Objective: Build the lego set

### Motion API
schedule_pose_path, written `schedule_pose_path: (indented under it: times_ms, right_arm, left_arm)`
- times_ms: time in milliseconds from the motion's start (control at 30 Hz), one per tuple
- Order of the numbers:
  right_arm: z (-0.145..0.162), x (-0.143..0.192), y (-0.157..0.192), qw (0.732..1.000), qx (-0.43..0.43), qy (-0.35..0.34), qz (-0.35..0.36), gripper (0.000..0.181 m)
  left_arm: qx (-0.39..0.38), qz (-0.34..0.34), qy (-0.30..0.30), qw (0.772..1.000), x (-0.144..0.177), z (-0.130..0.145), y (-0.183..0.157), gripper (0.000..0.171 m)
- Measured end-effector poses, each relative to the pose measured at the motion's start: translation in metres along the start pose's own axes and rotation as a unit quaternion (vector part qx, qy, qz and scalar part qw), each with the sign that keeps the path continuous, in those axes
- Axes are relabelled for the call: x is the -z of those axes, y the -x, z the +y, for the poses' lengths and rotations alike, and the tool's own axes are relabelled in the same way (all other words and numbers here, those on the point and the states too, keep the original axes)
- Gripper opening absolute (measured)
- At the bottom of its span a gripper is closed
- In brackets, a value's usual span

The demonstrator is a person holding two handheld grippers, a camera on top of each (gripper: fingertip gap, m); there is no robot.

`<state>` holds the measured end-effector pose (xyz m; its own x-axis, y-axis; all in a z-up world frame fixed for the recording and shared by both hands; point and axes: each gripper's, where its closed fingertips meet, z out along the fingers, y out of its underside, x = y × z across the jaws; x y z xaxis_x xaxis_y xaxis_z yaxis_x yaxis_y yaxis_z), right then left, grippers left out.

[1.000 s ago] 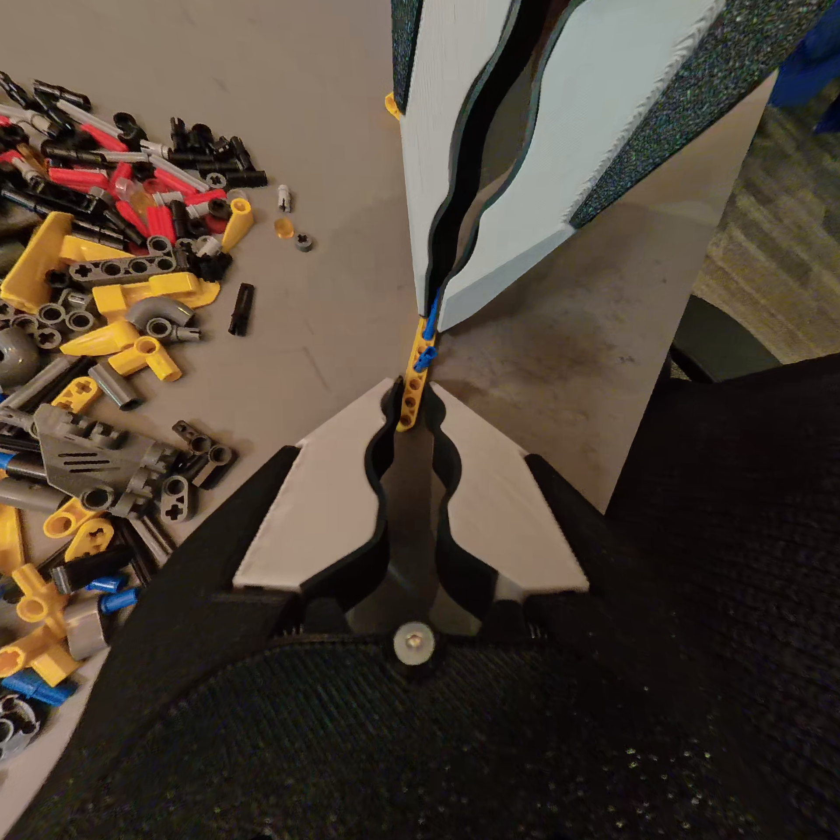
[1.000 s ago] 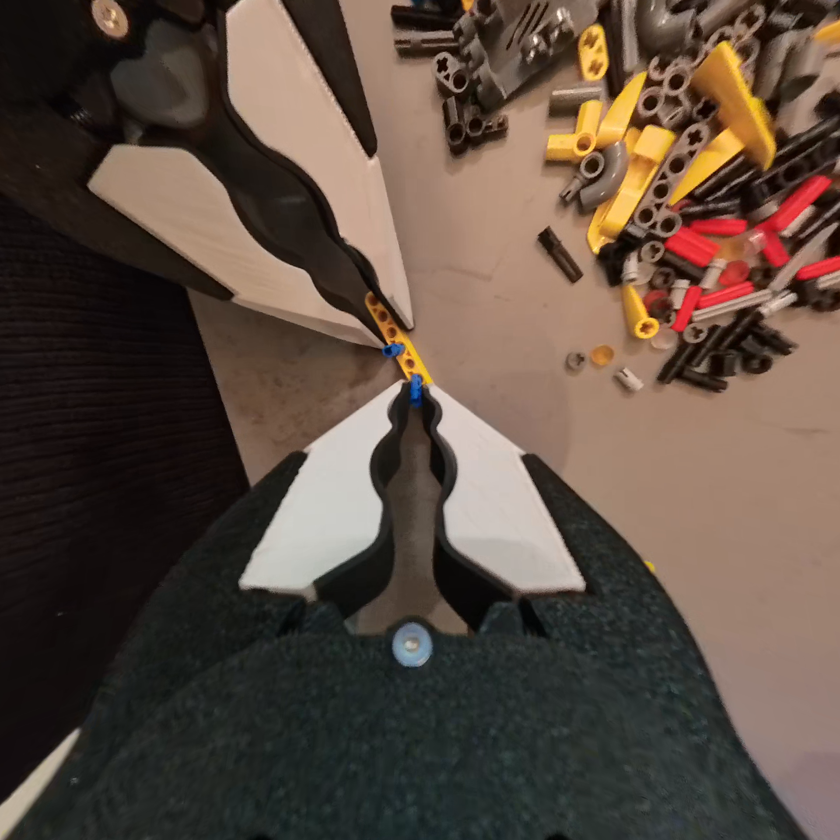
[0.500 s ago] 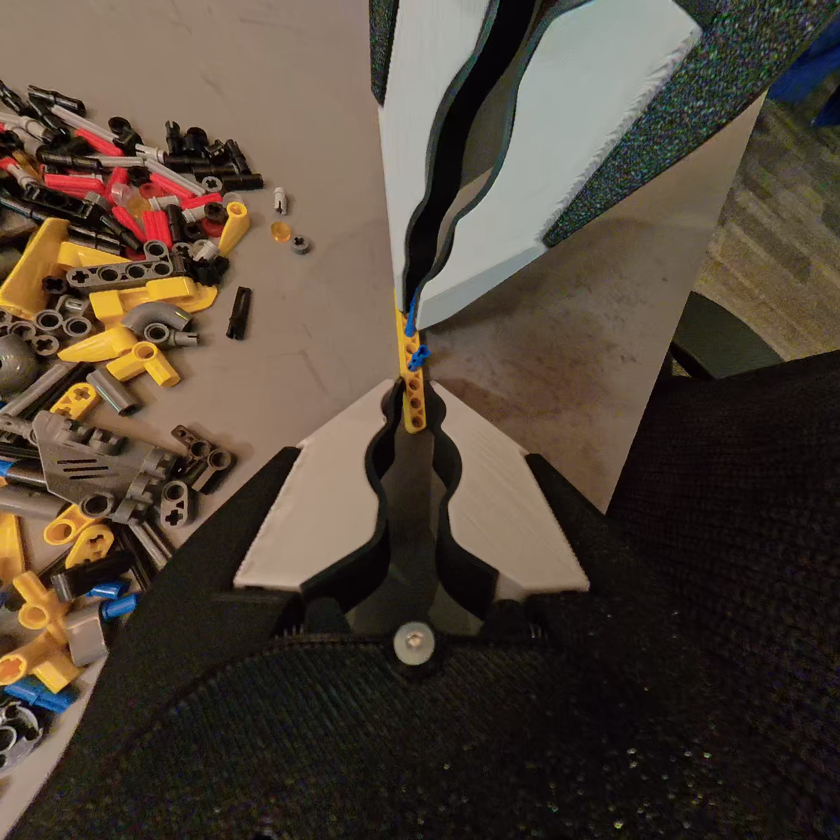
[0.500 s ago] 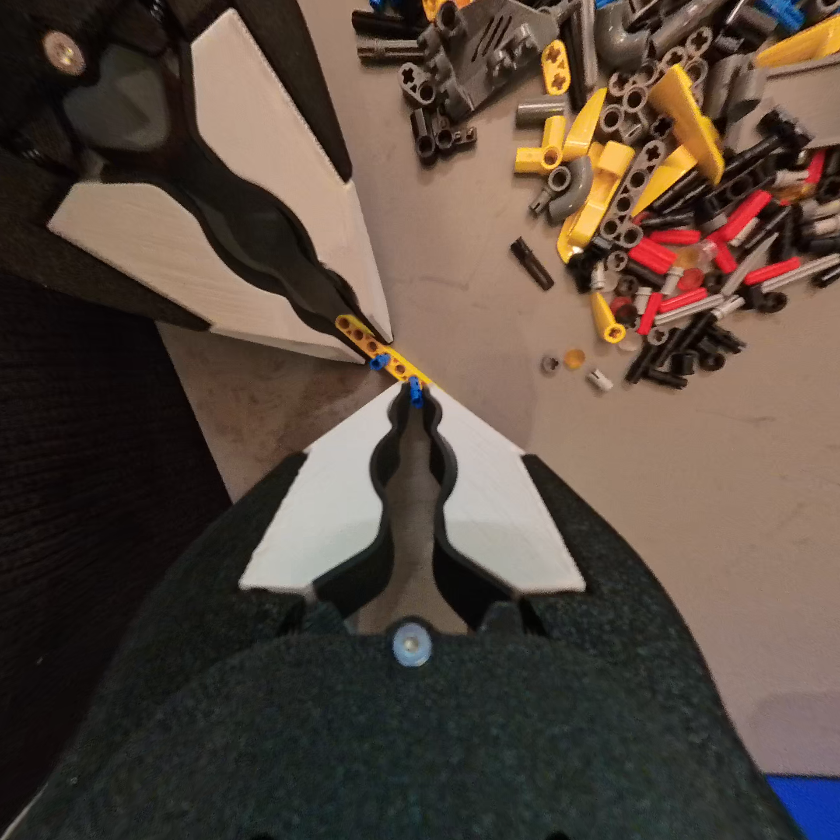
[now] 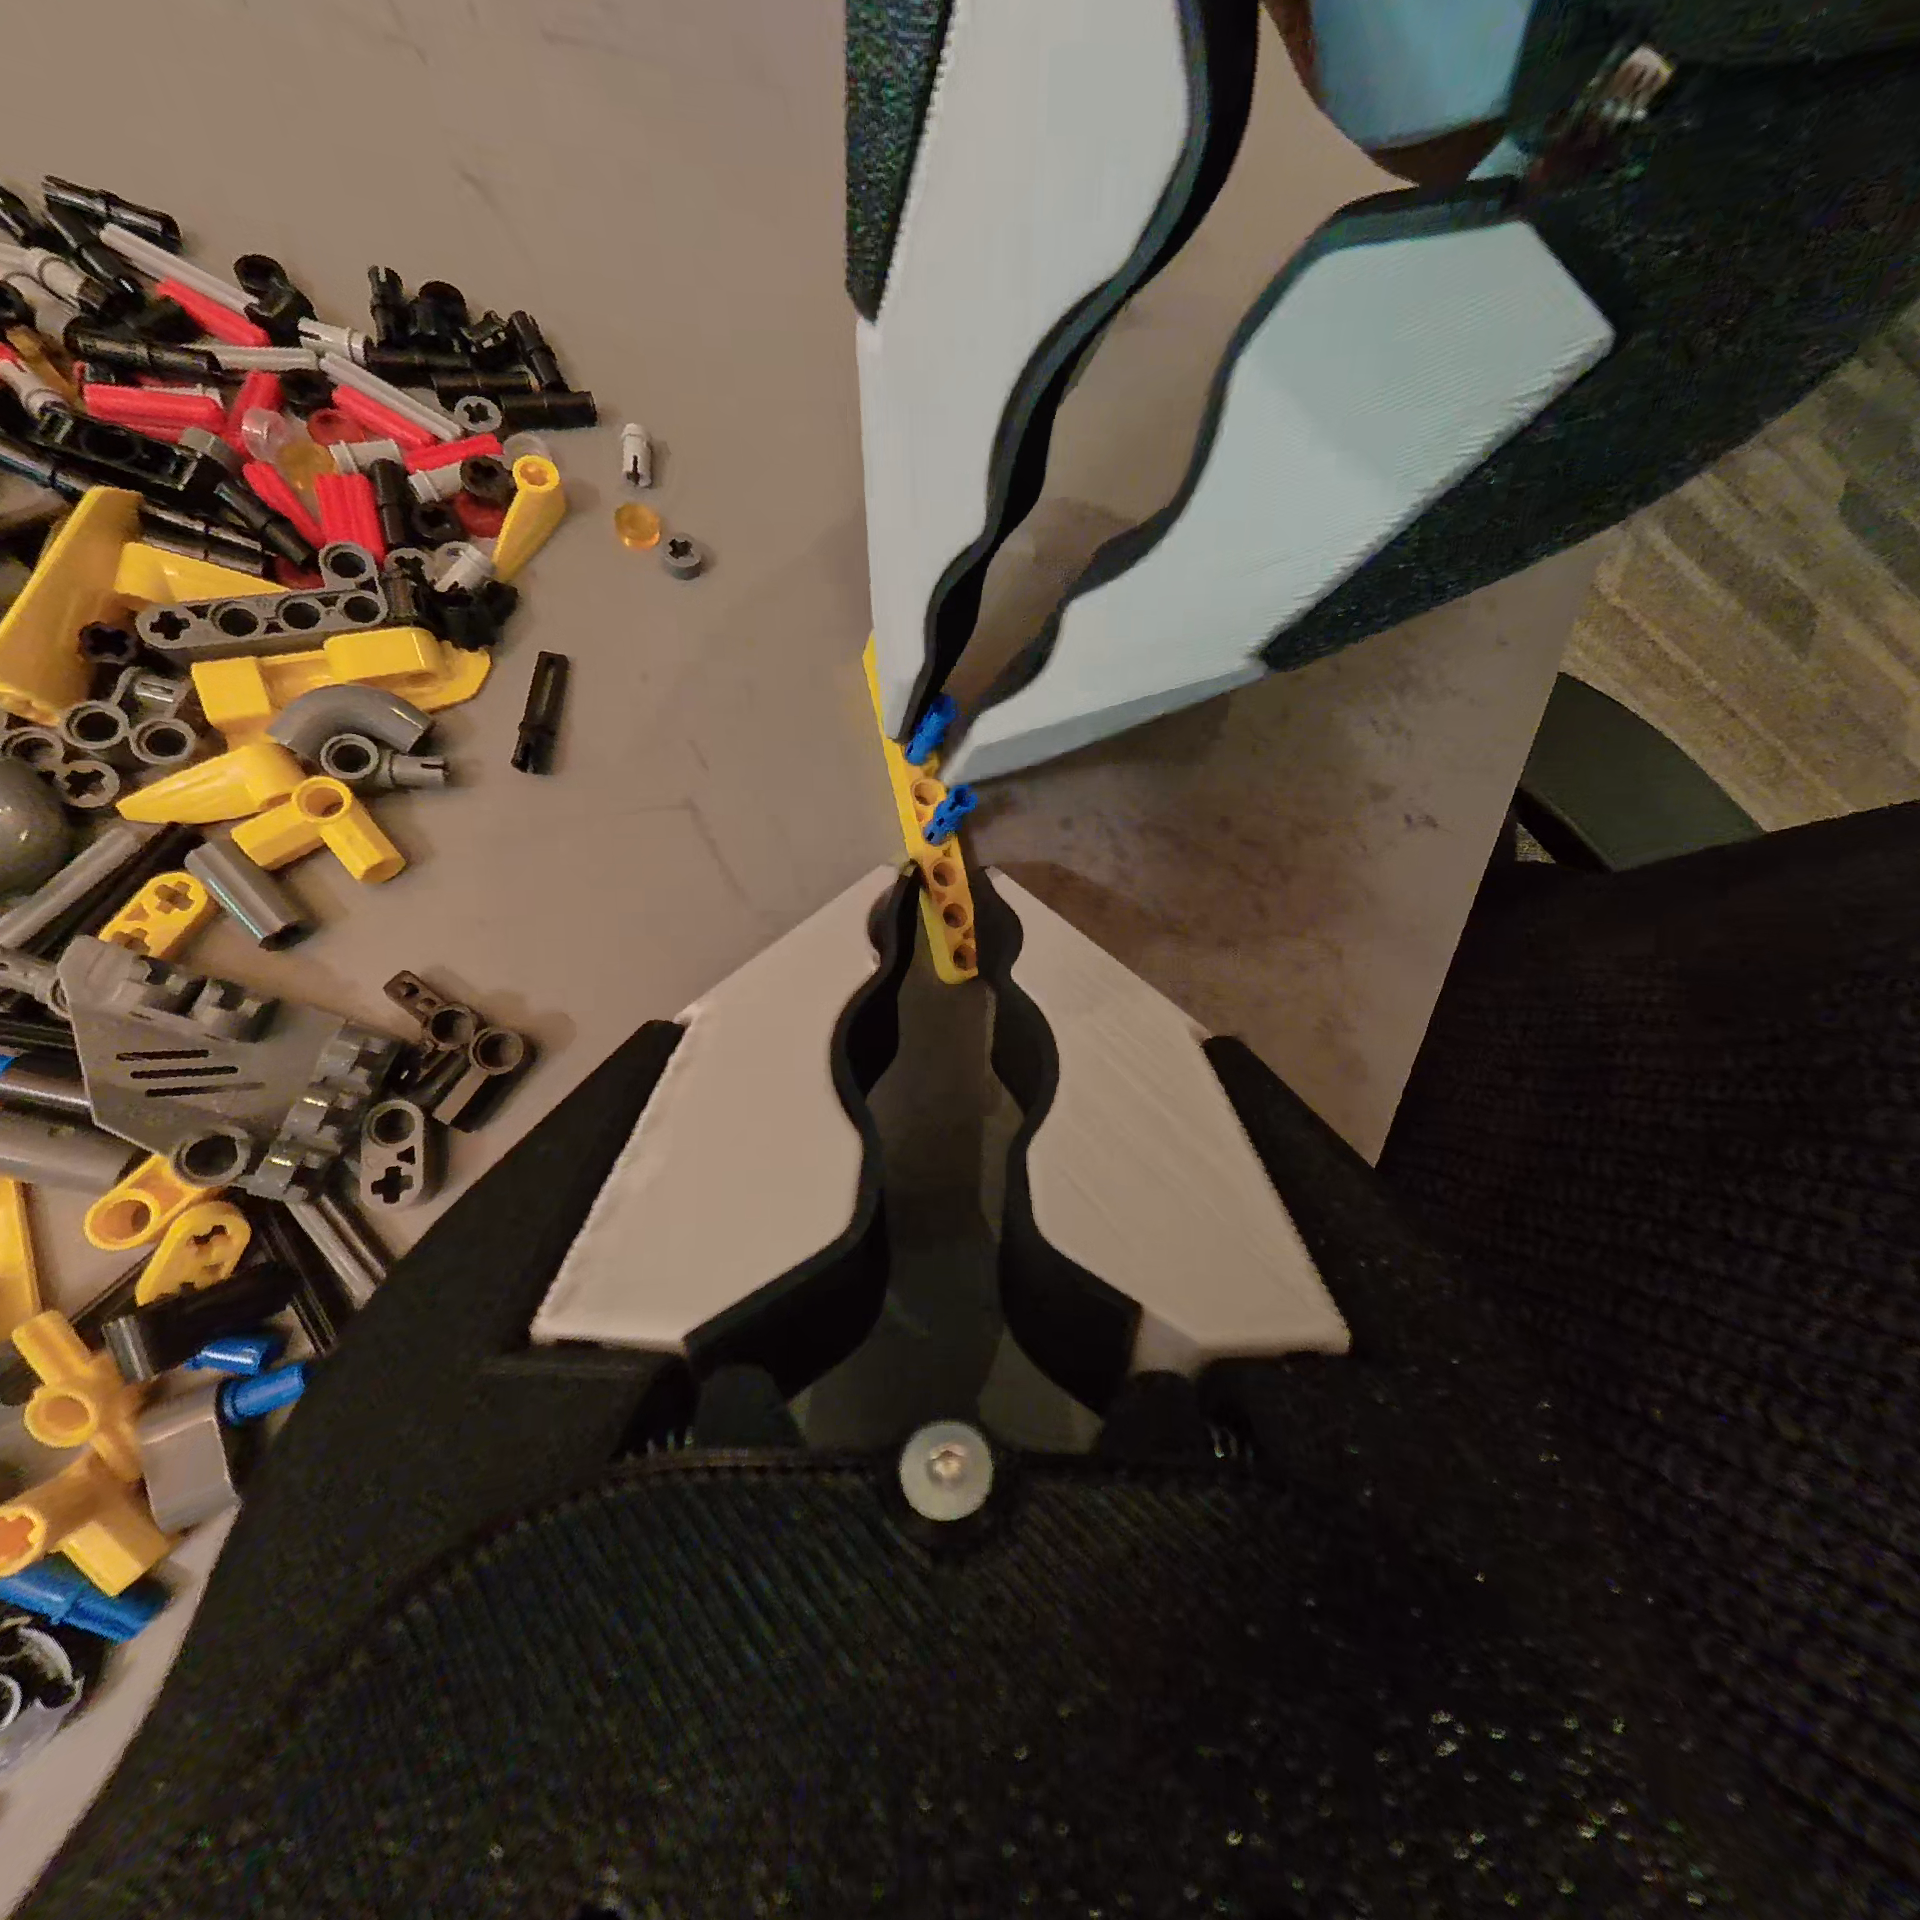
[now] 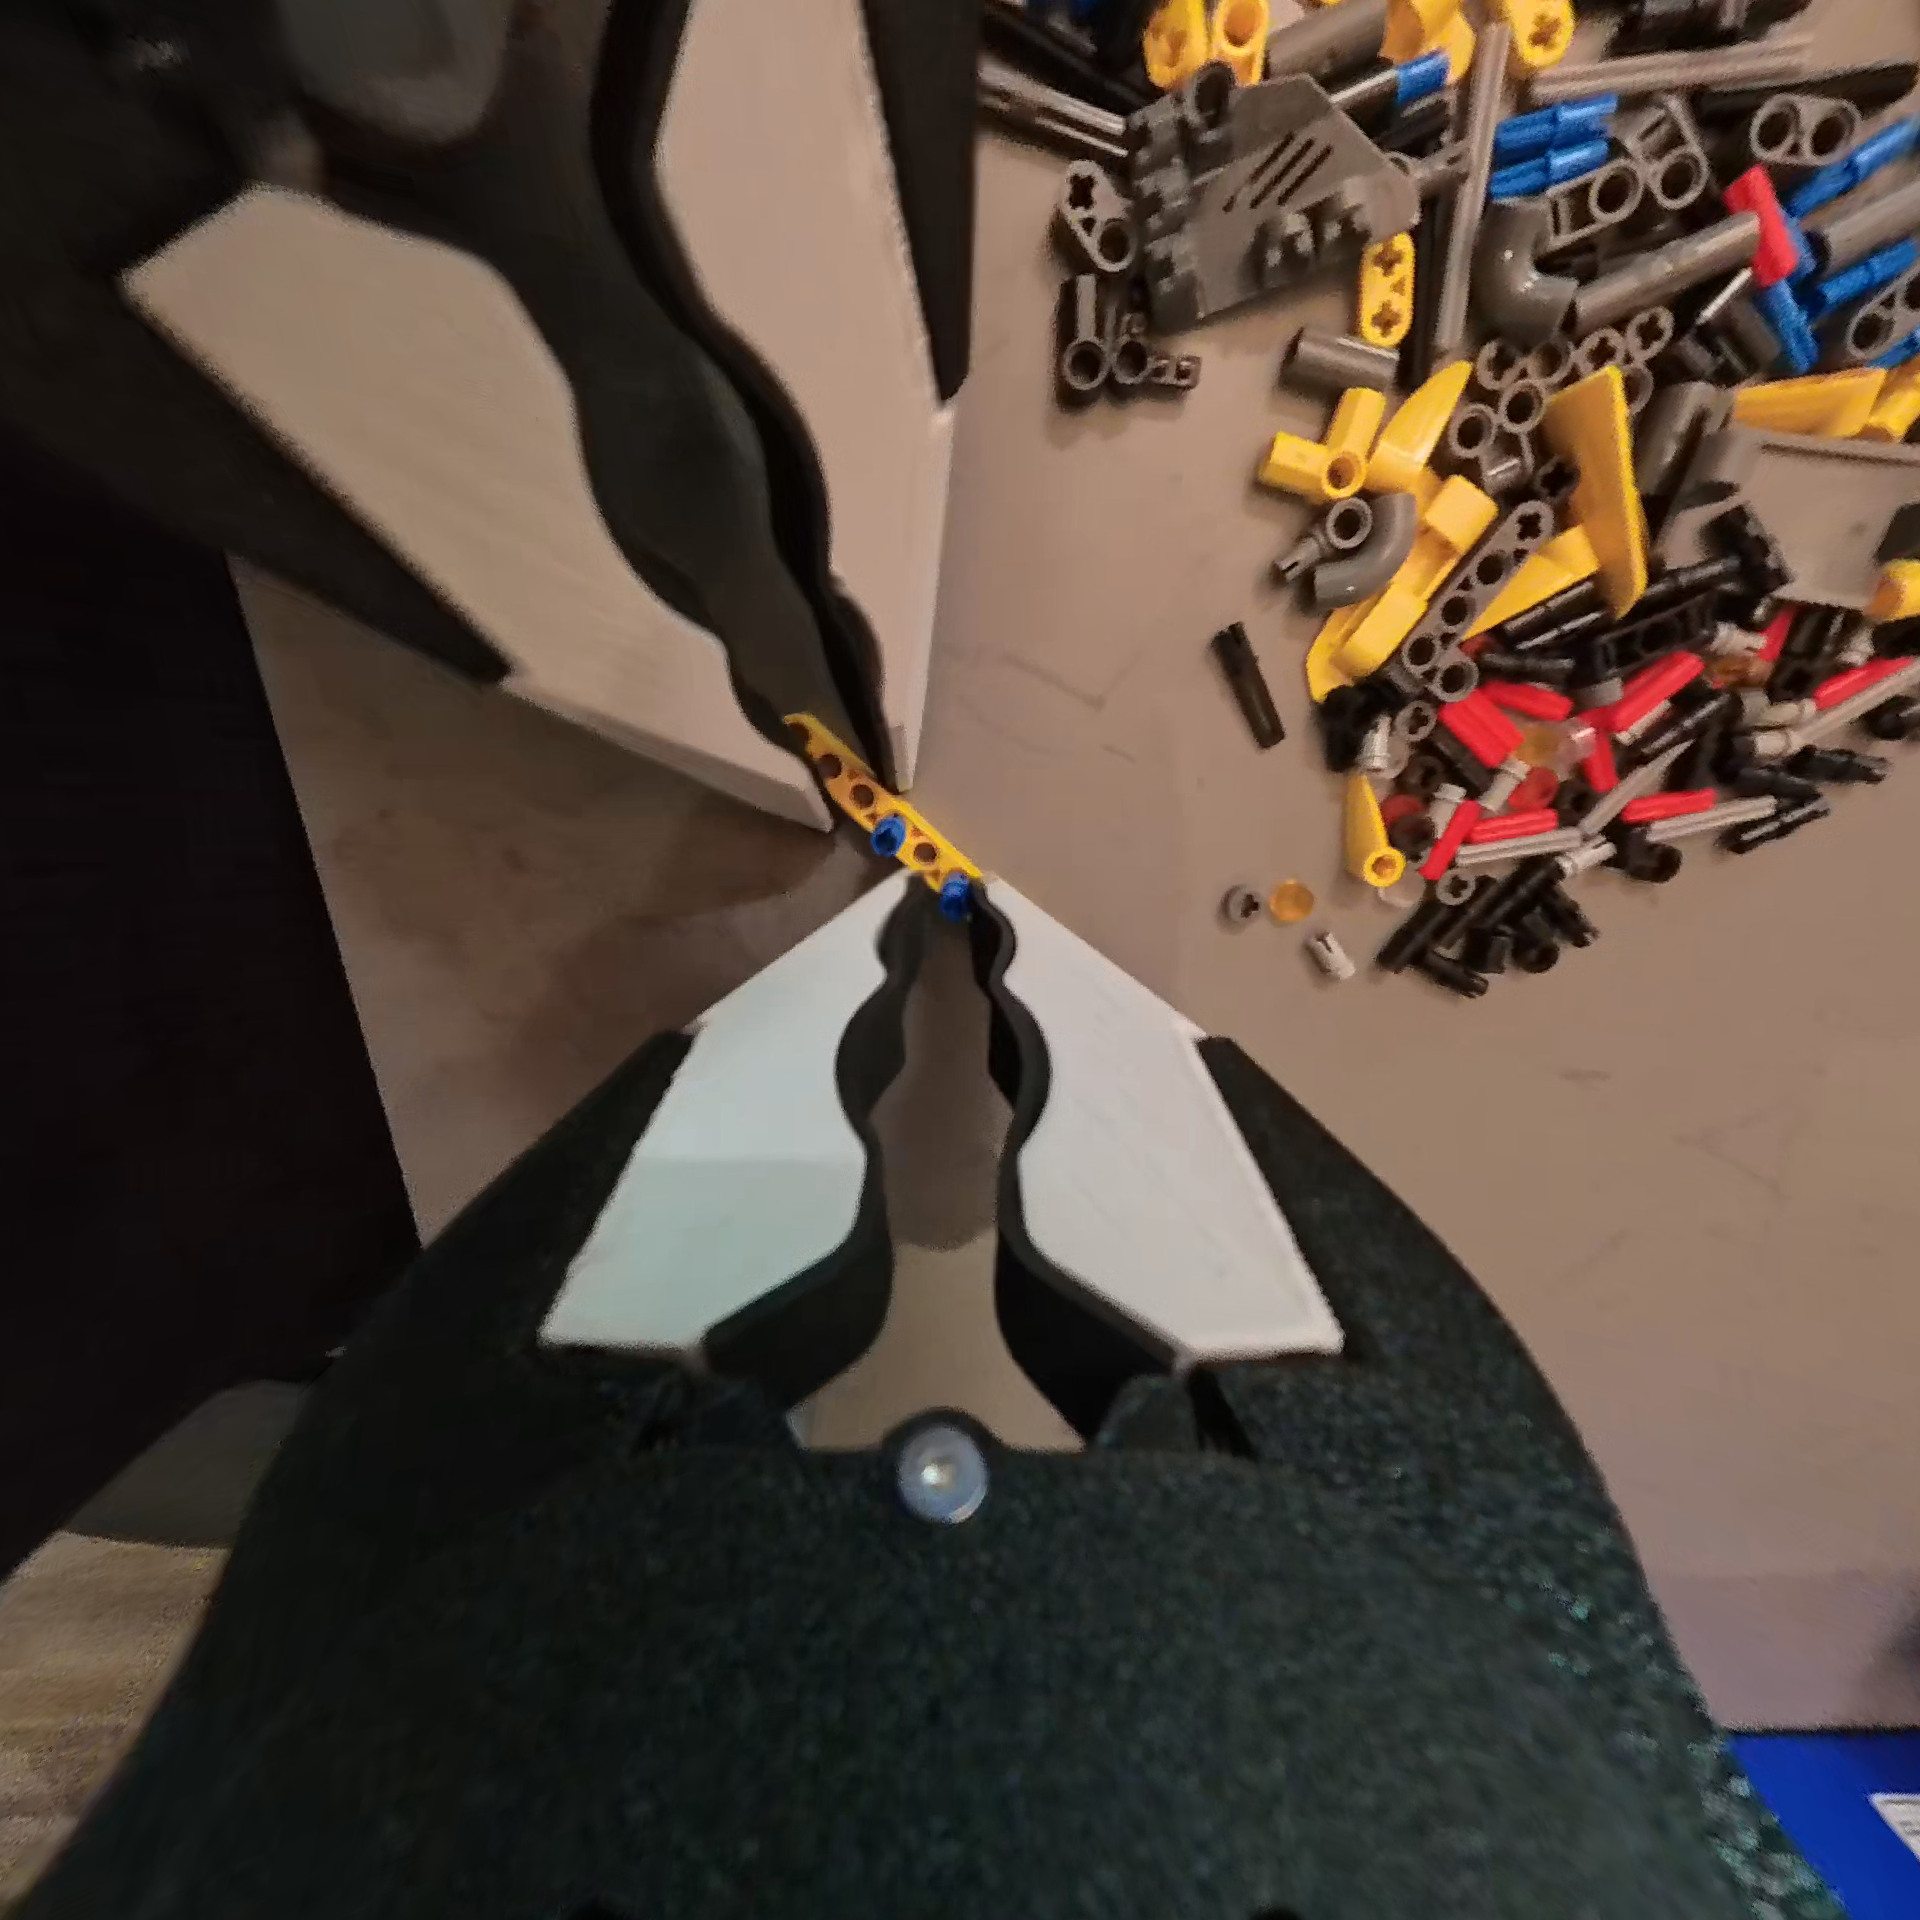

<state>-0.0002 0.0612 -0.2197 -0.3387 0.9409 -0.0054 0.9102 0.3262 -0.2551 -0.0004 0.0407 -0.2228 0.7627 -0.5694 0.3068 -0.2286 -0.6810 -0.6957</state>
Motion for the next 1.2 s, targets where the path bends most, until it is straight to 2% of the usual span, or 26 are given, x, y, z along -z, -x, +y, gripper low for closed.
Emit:
schedule_pose_path:
  times_ms: [67,133,433,533,667,767,867,1000,1100,1200]
  right_arm:
    - [0.002,0.002,0.002,1.000,0.009,-0.004,0.000,0.021]
    - [0.003,0.006,0.001,1.000,0.013,-0.016,0.007,0.026]
    - [0.010,0.006,-0.004,0.997,-0.024,-0.069,0.015,0.034]
    - [0.015,-0.002,0.005,0.996,-0.050,-0.079,-0.001,0.034]
    - [0.019,0.000,0.012,0.992,-0.076,-0.096,-0.001,0.022]
    - [0.018,0.006,0.007,0.985,-0.104,-0.135,0.020,0.024]
    - [0.014,0.017,0.002,0.970,-0.144,-0.192,0.033,0.026]
    - [0.013,0.030,-0.006,0.943,-0.186,-0.267,0.071,0.028]
    - [0.018,0.044,-0.026,0.919,-0.196,-0.305,0.156,0.017]
    - [0.015,0.086,-0.056,0.879,-0.187,-0.360,0.249,0.006]
  left_arm:
    - [0.005,0.004,0.000,1.000,0.000,0.000,0.000,0.007]
    - [0.007,0.005,0.000,1.000,0.000,0.000,0.000,0.006]
    - [-0.014,-0.005,0.001,1.000,0.001,0.000,0.002,0.007]
    - [-0.004,-0.012,-0.004,1.000,0.004,-0.001,0.008,0.011]
    - [-0.009,-0.051,-0.012,0.999,0.010,-0.002,0.023,0.013]
    - [-0.009,-0.034,-0.021,0.999,0.014,-0.004,0.020,0.016]
    - [0.010,-0.022,-0.044,0.999,0.022,-0.007,0.024,0.021]
    - [0.023,-0.042,-0.074,0.996,0.039,-0.011,0.041,0.023]
    - [0.032,-0.082,-0.089,0.992,0.052,-0.016,0.061,0.026]
    - [0.029,-0.123,-0.100,0.987,0.065,-0.029,0.082,0.035]
